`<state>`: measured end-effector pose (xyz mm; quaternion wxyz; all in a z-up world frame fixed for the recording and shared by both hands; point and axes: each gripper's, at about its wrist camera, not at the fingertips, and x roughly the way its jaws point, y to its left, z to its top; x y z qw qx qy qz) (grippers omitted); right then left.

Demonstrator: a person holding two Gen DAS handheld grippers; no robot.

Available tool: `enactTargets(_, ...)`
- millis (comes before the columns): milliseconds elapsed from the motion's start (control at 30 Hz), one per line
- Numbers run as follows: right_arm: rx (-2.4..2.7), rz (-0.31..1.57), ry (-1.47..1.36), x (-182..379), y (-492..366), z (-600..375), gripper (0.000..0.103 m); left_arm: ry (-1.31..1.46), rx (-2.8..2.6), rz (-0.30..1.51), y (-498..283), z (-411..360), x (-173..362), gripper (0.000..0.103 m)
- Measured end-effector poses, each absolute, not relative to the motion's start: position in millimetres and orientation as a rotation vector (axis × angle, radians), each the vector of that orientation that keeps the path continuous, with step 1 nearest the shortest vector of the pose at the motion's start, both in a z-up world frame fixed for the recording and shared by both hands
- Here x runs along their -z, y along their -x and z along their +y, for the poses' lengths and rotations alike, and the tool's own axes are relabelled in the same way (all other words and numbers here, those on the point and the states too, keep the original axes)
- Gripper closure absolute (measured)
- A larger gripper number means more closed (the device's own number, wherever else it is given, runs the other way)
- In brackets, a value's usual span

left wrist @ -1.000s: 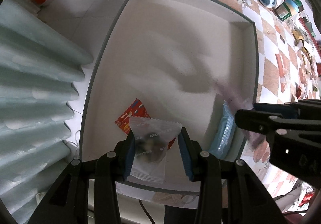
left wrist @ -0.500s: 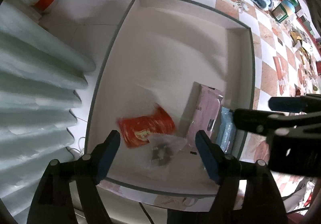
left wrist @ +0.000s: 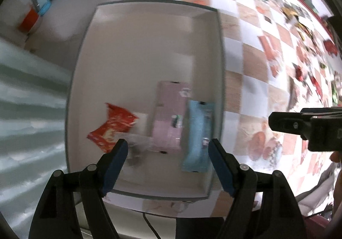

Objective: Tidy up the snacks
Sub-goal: 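Move both grippers back over the snacks on the table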

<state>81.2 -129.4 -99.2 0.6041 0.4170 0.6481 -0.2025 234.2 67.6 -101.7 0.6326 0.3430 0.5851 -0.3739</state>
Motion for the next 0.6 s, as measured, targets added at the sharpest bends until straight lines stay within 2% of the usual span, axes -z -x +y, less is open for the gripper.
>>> enactTargets(300, 0.589, 1.477, -1.086, 110, 7, -143, 0.001, -0.865, 0.963, 1.319, -191, 43, 95, 0.023)
enactTargets(600, 0.776, 1.429, -1.322, 132, 115, -161, 0.001, -1.005, 1.077, 1.284, -127, 12, 99, 0.023)
